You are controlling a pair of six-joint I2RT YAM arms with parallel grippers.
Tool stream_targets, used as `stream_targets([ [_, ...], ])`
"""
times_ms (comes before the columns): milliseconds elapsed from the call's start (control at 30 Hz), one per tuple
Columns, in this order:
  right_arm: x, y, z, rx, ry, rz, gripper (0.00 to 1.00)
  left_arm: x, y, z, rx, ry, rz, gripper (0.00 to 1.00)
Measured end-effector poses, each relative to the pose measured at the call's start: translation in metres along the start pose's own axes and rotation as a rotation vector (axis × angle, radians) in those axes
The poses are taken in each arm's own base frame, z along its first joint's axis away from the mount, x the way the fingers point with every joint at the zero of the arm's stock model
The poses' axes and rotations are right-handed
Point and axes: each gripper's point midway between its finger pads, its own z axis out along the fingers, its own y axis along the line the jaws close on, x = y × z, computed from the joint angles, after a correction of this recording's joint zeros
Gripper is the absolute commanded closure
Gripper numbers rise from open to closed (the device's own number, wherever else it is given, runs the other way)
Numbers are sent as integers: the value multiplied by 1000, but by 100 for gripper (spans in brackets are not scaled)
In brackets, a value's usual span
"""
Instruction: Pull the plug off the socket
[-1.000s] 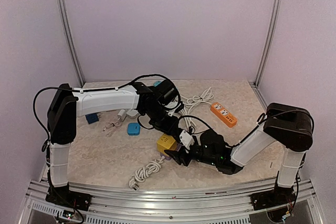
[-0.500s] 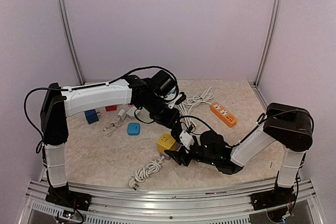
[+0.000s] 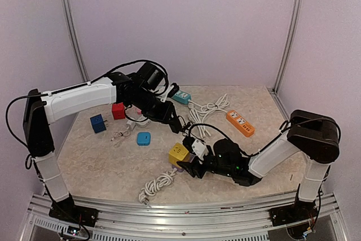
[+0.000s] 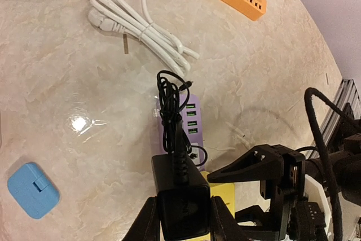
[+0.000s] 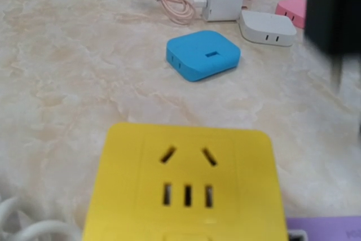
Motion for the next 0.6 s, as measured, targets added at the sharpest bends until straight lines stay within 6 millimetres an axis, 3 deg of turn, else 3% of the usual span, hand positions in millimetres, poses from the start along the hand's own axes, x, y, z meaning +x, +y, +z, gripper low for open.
stream_targets([
  [300,20,-2,-2,13,92,19,19,-13,47,-53,-12,-149,-112,100],
  [400,21,-2,-3,12,103,20,17,-13,61,-59,-9,-171,-148,100],
  [433,19,-2,-4,12,103,20,11,-13,66,-59,-10,-176,-160,100],
  [600,-1,-3,-6,13,71,22,7,-21,79,-58,5,-201,-181,100],
])
